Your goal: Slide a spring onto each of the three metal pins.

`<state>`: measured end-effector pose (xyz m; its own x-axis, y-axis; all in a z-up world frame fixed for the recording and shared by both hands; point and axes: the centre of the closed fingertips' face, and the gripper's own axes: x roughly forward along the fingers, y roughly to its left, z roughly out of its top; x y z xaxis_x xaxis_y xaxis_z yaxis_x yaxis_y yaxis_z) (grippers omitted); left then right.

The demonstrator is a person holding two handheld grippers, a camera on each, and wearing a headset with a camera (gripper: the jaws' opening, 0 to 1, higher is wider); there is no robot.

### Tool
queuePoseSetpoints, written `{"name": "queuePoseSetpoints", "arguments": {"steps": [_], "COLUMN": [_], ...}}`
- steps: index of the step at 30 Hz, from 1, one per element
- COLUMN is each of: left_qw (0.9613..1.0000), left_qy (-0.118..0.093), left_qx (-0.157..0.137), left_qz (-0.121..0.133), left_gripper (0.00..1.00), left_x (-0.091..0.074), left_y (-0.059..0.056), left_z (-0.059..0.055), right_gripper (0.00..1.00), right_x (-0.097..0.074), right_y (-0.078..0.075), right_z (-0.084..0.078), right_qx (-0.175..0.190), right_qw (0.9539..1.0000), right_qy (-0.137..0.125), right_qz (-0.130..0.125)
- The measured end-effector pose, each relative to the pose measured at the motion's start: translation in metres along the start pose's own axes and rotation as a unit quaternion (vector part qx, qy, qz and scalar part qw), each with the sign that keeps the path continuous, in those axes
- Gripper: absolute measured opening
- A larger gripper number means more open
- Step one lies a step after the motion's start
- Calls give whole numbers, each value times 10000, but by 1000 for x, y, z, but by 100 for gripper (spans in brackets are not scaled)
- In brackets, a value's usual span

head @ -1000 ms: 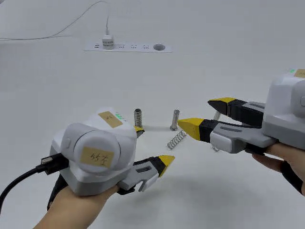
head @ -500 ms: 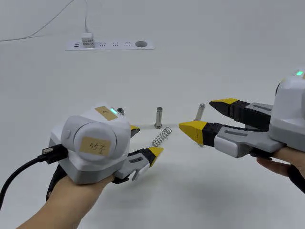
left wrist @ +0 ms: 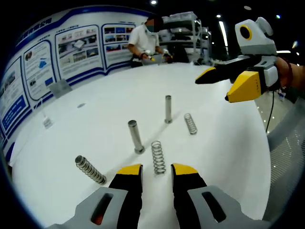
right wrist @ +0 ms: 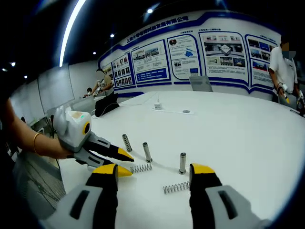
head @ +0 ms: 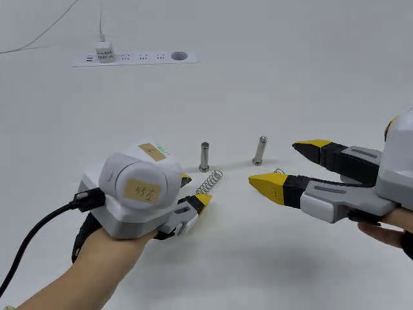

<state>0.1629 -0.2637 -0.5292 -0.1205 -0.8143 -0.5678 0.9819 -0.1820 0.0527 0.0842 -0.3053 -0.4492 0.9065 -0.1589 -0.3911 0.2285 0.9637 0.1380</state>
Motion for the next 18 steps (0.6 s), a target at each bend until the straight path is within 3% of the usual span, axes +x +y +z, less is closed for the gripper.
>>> {"name": "queuePoseSetpoints", "arguments": {"steps": [18], "left_qw": [9998], "left_qy": [149], "left_qx": [-62], "left_qz": [-77], "left_gripper": [18], "left_x": [10], "left_y": [-4], "left_z": [-4], "right_gripper": [75], "right_x": [-10], "right_y": [-4], "right_z": [-13], "right_qx": [-8], "right_qw": [9999], "right_qy": [122], "right_qz": [-54]}}
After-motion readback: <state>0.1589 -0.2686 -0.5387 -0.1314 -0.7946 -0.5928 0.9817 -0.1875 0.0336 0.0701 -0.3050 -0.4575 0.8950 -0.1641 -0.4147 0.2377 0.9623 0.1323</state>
